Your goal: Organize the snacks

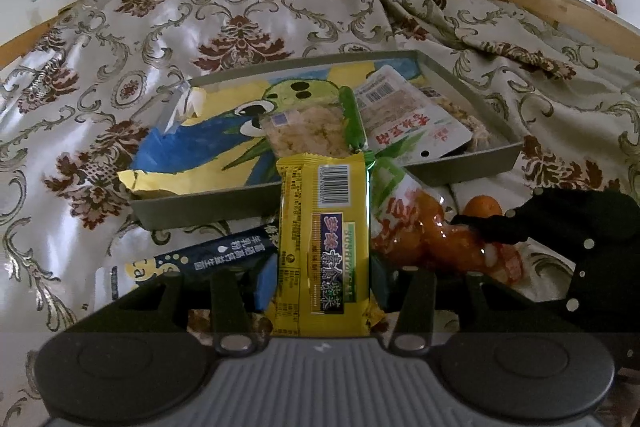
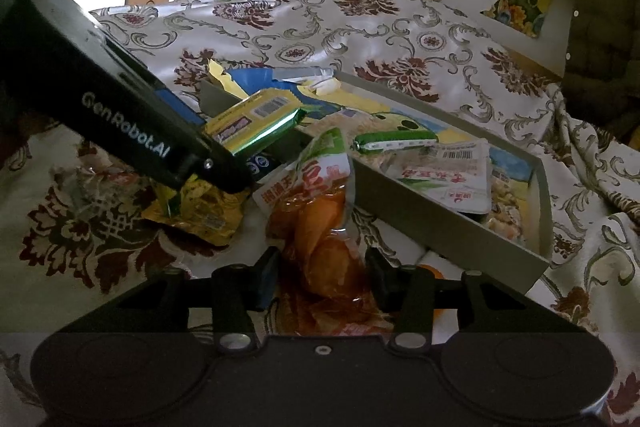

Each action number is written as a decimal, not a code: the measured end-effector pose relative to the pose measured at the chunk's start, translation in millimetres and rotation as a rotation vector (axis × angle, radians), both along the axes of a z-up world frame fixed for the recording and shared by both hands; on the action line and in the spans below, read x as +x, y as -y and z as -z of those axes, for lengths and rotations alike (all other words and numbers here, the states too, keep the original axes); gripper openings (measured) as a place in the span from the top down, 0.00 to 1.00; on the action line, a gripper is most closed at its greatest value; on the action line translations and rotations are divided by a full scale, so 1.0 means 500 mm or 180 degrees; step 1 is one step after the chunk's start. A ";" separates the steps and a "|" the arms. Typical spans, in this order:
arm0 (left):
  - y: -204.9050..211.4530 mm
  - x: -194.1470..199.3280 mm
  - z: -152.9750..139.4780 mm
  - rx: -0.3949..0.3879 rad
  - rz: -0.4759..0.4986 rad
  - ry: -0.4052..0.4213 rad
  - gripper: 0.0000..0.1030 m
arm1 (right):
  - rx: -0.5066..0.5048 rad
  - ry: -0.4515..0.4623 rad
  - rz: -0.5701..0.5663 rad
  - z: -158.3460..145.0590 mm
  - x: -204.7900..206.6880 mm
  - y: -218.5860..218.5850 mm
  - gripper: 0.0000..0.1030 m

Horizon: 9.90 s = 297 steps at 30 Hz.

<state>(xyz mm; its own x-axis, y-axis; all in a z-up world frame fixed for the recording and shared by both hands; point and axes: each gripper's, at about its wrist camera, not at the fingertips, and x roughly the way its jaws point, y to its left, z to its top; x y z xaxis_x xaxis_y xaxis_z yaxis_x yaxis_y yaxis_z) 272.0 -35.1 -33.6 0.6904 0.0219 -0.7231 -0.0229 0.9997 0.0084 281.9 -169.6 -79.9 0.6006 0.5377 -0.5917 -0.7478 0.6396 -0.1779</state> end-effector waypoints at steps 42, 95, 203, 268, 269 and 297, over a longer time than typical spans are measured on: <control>0.004 0.065 -0.148 -0.0012 -0.0402 0.0443 0.50 | 0.1024 0.0445 0.0819 -0.125 0.083 0.088 0.54; -0.010 0.321 0.006 0.0160 -0.0695 0.0001 0.50 | 0.1150 -0.0041 0.1188 -0.043 0.255 0.053 0.53; -0.149 -0.358 -0.023 0.0160 -0.1760 0.0180 0.00 | 0.0423 -0.0287 0.1163 -0.117 -0.291 0.026 0.01; -0.032 -0.095 0.037 0.0057 -0.0843 0.0539 0.00 | 0.0665 -0.0074 0.1285 -0.043 0.023 0.093 0.01; -0.025 -0.092 0.039 0.0045 -0.0751 0.0545 0.00 | 0.0652 -0.0124 0.1265 -0.039 0.031 0.097 0.01; -0.050 0.027 0.092 -0.0700 -0.0478 -0.0202 0.11 | 0.0659 -0.0557 0.0855 -0.002 0.087 0.114 0.31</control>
